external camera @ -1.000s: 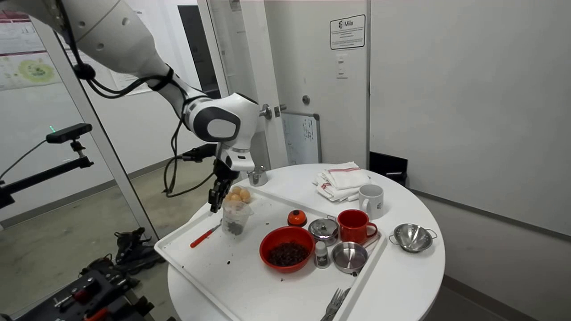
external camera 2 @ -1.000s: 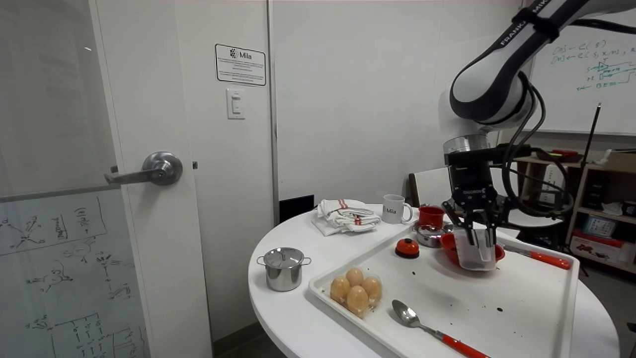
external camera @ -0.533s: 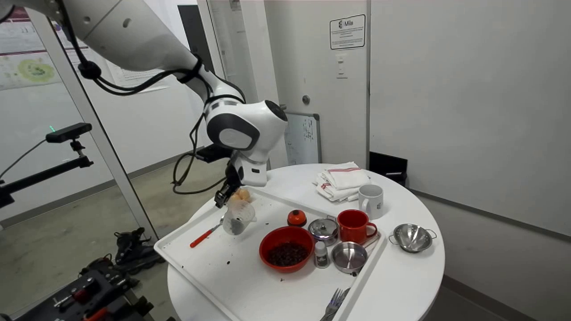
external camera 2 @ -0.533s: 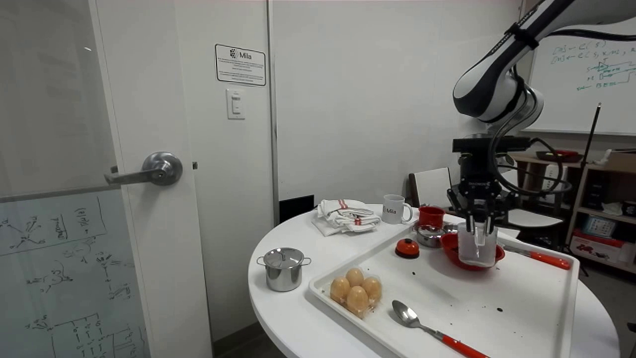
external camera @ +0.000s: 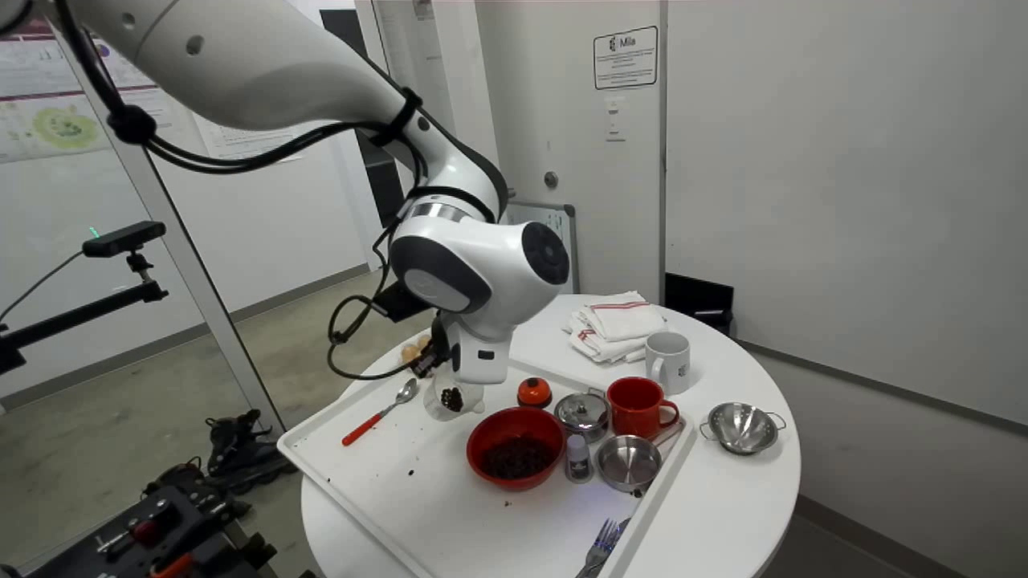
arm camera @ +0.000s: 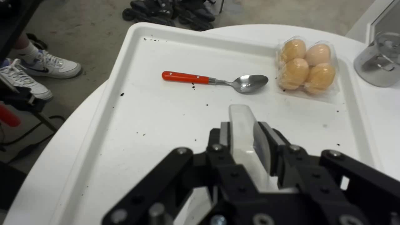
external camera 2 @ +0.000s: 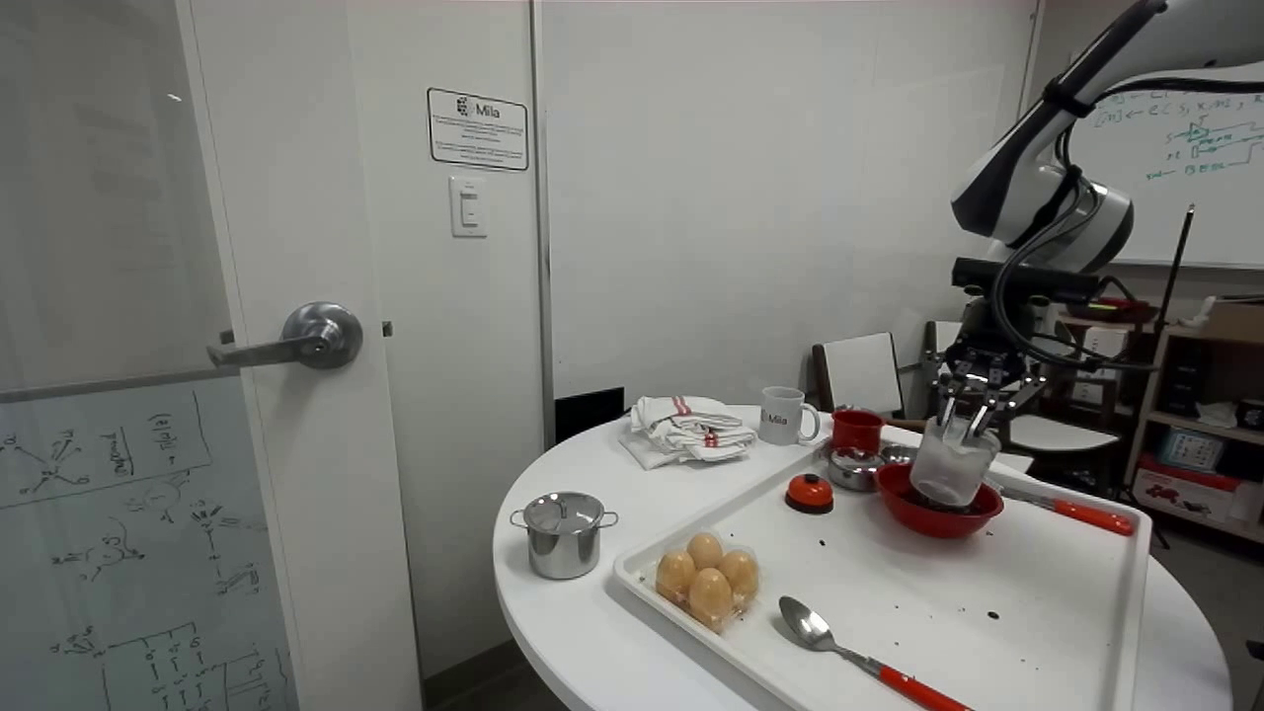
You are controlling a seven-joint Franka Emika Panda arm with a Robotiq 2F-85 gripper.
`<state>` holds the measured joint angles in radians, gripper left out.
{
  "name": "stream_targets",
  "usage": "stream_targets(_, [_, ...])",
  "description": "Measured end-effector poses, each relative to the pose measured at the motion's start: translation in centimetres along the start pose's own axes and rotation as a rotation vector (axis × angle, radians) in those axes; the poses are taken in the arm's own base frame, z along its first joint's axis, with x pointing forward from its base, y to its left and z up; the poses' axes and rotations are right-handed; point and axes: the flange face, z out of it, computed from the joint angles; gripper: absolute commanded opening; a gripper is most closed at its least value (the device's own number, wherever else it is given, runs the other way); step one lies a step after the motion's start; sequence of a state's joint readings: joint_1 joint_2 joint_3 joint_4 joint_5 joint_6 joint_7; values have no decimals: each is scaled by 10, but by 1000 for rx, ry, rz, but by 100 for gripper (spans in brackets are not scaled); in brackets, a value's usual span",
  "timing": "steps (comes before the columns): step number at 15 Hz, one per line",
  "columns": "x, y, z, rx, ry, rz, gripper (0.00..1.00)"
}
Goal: Pick up the colourless cup from the table, pour some of its contents in the orange bowl and put the cup back on the table.
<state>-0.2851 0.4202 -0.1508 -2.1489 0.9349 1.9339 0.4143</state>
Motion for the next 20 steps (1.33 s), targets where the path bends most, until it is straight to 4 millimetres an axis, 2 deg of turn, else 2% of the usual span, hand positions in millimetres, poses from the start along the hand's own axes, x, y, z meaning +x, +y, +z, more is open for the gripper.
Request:
stream_targets(1, [3, 5, -4, 34, -28, -19, 26])
stream_targets(2, [7, 9, -6, 42, -31, -18, 26])
stream_targets(3, [9, 10, -8, 43, -28, -15, 9])
stream_targets(6, [6, 9, -4, 28, -25, -22, 9])
stream_targets(11, [-14, -4, 33, -175, -137, -39, 9])
stream_targets(13, [-15, -14, 39, -222, -193, -20, 9])
stream_targets(16, [-2, -23, 28, -236, -253, 10, 9])
stream_targets(20, [28, -15, -12, -172, -340, 60, 9])
